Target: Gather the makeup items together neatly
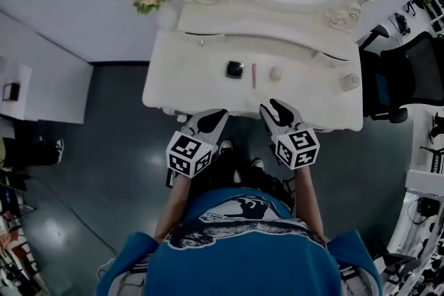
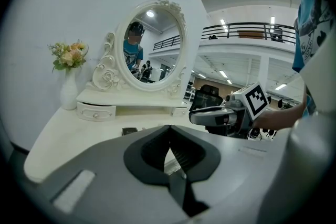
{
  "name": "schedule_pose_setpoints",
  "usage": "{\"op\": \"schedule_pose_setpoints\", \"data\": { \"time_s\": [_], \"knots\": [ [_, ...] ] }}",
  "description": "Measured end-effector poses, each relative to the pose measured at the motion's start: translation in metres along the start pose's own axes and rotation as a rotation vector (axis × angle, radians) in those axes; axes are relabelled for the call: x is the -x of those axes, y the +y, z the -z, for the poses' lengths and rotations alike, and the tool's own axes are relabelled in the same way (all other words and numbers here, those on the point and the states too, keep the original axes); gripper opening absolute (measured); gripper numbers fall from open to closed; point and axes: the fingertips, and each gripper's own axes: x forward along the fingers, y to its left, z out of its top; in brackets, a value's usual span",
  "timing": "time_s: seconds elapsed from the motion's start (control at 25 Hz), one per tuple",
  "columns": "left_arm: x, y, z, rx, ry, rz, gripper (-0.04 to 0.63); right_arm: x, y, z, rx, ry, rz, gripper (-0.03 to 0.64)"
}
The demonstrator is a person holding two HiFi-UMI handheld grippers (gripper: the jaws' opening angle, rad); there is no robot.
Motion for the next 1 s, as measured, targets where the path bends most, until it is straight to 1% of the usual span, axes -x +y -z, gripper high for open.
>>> {"op": "schedule_pose_setpoints", "data": {
  "time_s": [0.2, 0.44, 0.56, 0.68, 1.0],
  "knots": [
    [-0.004, -0.024, -0.004, -0.025, -0.009, -0.010, 0.012, 0.024, -0.003, -0.002, -0.008, -0.034, -0.015, 0.111],
    [-0.005, -0.064, -0.006, -0.039, -0.032, -0.036, 0.012, 0.065, -0.010, 0.005, -0.020, -0.059, -0.037, 0.082],
    [-0.005, -0.083, -0.002, -0.036, -0.043, -0.057, 0.012, 0.084, -0.010, 0.010, -0.017, -0.071, -0.054, 0.065],
    [-0.004, -0.103, 0.003, -0.037, -0.049, -0.073, 0.012, 0.102, -0.009, 0.013, -0.012, -0.080, -0.079, 0.063],
    [-0.001, -0.152, 0.019, -0.040, -0.052, -0.091, 0.012, 0.137, -0.003, 0.022, 0.020, -0.093, -0.133, 0.034]
  ]
}}
